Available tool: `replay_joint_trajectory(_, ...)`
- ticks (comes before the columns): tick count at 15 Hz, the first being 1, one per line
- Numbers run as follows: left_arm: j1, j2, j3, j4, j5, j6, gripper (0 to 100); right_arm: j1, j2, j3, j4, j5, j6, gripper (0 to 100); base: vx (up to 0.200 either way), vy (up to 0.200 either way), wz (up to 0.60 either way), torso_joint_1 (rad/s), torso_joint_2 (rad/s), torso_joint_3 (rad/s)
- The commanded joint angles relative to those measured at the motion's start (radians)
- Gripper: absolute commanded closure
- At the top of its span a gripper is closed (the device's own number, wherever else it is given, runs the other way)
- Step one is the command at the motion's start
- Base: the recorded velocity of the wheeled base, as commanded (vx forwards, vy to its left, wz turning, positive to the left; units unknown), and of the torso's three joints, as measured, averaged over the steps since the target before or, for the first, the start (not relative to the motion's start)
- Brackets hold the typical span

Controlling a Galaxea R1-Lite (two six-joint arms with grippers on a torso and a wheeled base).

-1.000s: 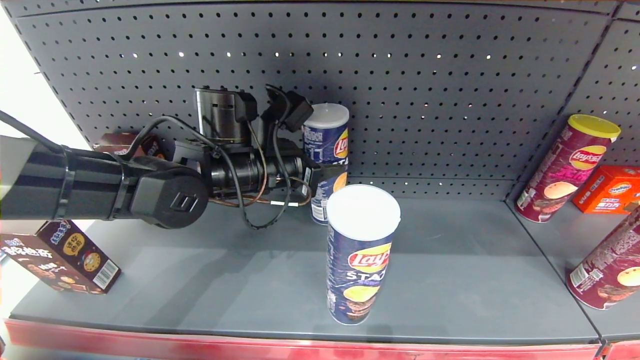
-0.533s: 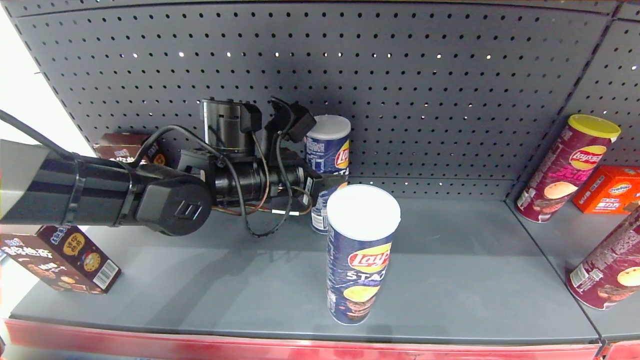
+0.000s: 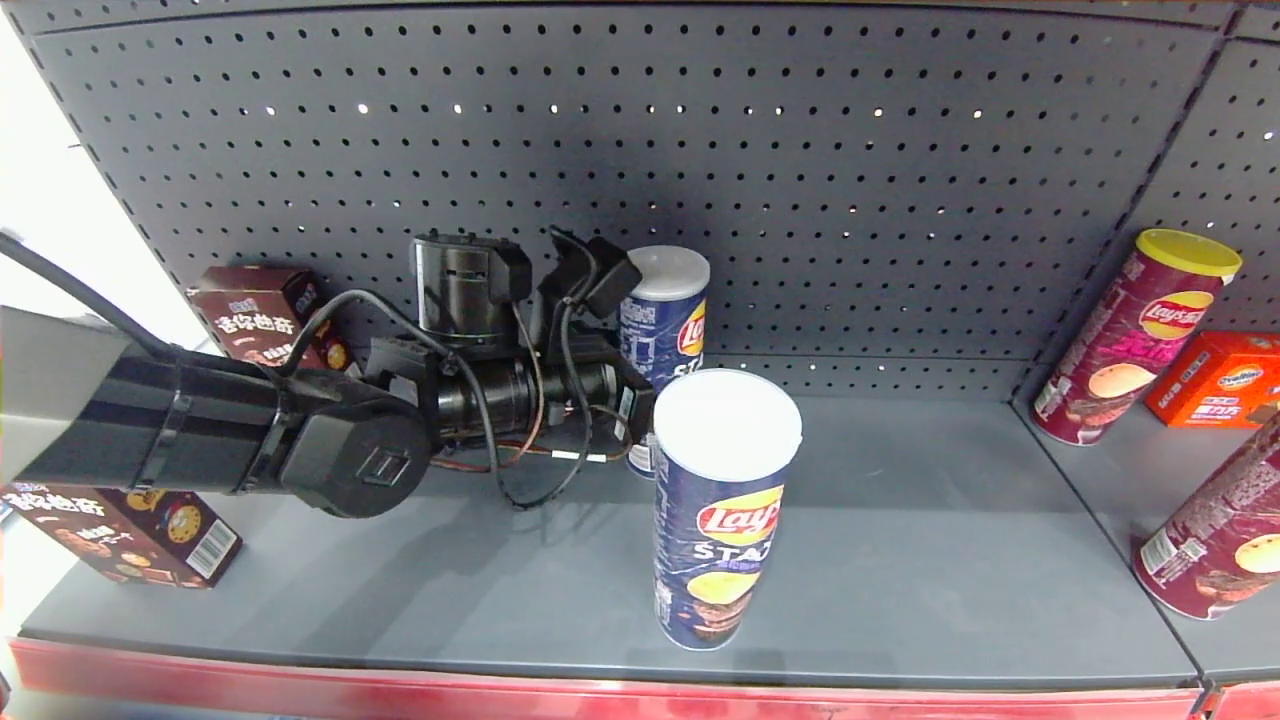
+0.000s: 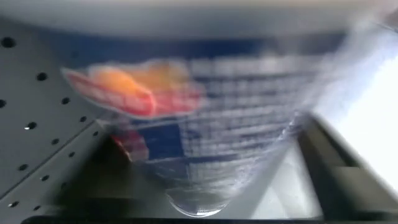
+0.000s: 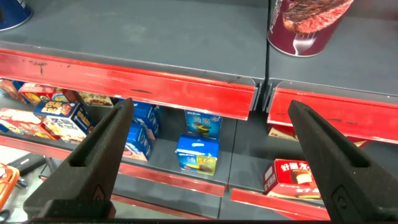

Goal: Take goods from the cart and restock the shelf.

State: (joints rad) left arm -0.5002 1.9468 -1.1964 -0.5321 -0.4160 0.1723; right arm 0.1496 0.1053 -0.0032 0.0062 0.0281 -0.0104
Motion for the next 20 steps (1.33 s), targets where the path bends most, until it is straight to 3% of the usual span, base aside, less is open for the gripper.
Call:
replay_joint_trajectory(1,-0.001,-0.011,0.024,0.000,0.000,-0.001,0,0.001,0.002,0.000,0.000,0.001,0.000,0,0.000,0.000,0.00,0.000,0.00,0.000)
replay_joint_trajectory(4,0.006,-0.071,0.092,-0.003,0.023,0.001,0,0.001,0.001,0.000,0.000,0.001,0.000,0,0.000,0.000,0.00,0.000,0.00,0.000)
replay_joint_trajectory(7,0.006,-0.121,0.185,-0.077,0.060,-0.001,0,0.001,0.001,0.000,0.000,0.001,0.000,0,0.000,0.000,0.00,0.000,0.00,0.000)
replay_joint_trajectory(10,0.006,-0.175,0.276,-0.100,0.115,0.087,0,0.001,0.001,0.000,0.000,0.001,0.000,0,0.000,0.000,0.00,0.000,0.00,0.000)
replay_joint_trajectory(20,0.002,-0.132,0.230,-0.092,0.230,0.088,0,0.001,0.002,0.000,0.000,0.001,0.000,0,0.000,0.000,0.00,0.000,0.00,0.000)
